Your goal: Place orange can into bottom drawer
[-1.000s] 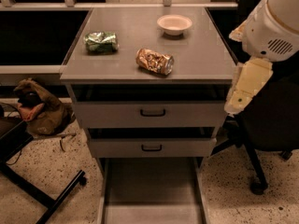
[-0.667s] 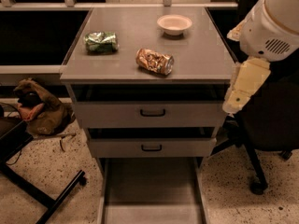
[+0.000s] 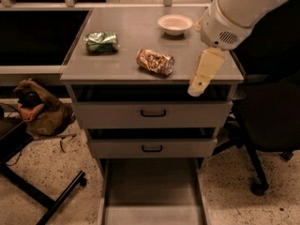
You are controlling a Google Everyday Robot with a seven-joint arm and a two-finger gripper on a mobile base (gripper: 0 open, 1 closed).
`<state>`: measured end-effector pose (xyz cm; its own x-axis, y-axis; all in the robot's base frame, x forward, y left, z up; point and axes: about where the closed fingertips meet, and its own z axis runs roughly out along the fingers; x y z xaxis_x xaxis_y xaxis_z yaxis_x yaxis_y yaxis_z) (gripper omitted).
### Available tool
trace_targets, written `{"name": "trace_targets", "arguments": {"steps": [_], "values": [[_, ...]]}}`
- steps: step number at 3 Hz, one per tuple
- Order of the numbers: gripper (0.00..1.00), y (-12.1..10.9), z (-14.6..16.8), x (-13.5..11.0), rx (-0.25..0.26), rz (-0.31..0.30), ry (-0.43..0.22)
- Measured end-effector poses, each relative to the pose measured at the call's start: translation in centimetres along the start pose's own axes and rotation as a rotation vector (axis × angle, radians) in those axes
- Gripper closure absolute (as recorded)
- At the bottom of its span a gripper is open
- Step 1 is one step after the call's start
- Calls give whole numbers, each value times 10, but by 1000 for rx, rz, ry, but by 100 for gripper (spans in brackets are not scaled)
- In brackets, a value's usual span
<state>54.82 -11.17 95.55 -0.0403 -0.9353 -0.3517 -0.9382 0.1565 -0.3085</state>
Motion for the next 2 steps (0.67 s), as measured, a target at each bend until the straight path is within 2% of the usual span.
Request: {"name": "trace_targets", "arguments": {"steps": [1,2], "values": [[0,0,0,0,0,0,0],[0,-12,23,-14,-23,-4,-53]]}}
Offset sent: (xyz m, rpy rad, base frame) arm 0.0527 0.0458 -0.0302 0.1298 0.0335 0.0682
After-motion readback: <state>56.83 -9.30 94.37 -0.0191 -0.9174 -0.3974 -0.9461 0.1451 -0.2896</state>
